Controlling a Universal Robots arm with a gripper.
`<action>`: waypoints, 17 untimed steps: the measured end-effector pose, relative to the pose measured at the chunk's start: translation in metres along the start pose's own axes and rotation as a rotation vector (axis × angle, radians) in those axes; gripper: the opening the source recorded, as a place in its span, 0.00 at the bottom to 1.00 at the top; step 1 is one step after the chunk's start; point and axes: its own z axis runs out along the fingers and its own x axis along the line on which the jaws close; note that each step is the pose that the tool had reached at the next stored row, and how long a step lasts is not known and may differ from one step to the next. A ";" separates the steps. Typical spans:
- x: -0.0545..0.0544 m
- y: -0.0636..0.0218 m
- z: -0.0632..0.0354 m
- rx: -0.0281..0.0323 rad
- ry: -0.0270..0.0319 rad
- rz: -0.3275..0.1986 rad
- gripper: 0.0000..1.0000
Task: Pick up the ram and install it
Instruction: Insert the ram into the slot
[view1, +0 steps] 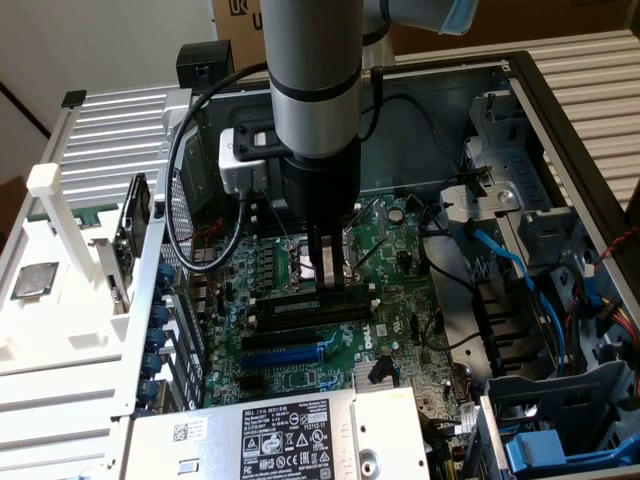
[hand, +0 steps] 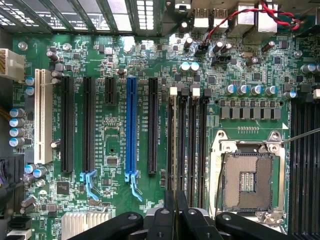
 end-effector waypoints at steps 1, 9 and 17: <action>0.000 0.0000 0.0001 0.0001 -0.0001 0.000 0.12; 0.001 0.0000 0.0000 0.0021 0.0000 0.000 0.12; 0.001 0.0011 0.0005 0.0064 0.0000 0.000 0.12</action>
